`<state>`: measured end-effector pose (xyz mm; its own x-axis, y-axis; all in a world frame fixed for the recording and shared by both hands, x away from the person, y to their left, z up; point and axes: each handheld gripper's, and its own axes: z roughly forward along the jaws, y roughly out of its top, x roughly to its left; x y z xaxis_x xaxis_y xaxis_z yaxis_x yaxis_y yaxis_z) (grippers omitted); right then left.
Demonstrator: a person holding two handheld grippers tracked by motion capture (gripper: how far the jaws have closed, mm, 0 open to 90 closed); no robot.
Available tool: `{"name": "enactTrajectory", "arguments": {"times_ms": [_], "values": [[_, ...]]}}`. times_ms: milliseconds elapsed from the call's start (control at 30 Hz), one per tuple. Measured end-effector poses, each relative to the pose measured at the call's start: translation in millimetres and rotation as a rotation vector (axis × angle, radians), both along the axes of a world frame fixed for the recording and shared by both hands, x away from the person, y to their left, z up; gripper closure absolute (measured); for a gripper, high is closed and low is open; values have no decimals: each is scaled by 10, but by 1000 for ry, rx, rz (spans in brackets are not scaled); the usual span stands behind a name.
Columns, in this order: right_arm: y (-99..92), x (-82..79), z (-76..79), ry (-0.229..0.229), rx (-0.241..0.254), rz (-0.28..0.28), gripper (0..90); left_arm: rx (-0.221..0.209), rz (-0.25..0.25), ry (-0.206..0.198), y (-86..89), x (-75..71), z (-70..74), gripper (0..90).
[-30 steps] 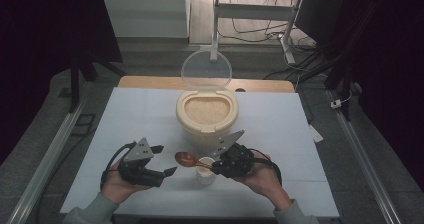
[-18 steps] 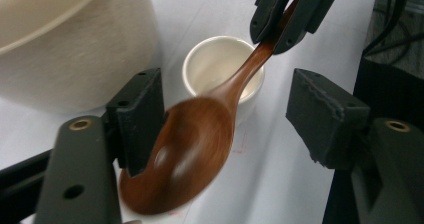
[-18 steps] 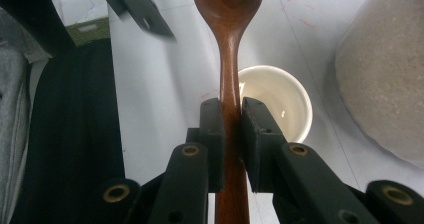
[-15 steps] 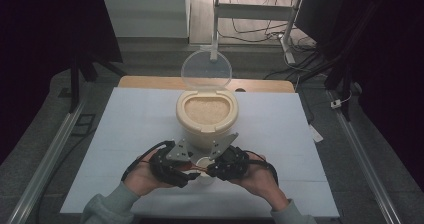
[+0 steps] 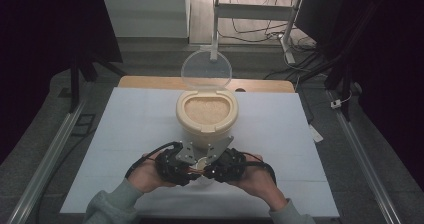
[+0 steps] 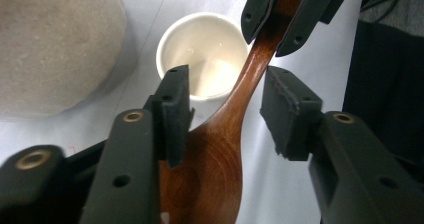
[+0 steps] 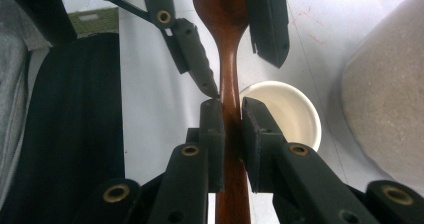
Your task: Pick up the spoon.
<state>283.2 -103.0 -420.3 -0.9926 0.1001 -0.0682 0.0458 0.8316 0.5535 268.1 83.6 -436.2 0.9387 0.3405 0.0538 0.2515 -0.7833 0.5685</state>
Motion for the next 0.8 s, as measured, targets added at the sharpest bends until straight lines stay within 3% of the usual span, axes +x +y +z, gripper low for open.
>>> {"name": "enactTrajectory", "arguments": {"times_ms": [200,367,533,567,633,800], "values": [[38,-41,-1,-24,-22,46,797,32,-52,10,-27,-21,-46,675],[66,-75,-12,-53,-28,94,790,38,-116,53,-40,-47,-93,774],[73,-71,-35,-51,-33,102,786,59,-132,49,-42,-45,-108,787],[68,-67,-35,-52,-25,94,781,31,-96,44,-40,-60,-113,788],[46,-60,-17,-52,2,58,770,57,-96,25,-18,-45,-96,789],[-80,-5,70,-62,125,-59,669,21,-37,-10,39,-27,-65,790]]}}
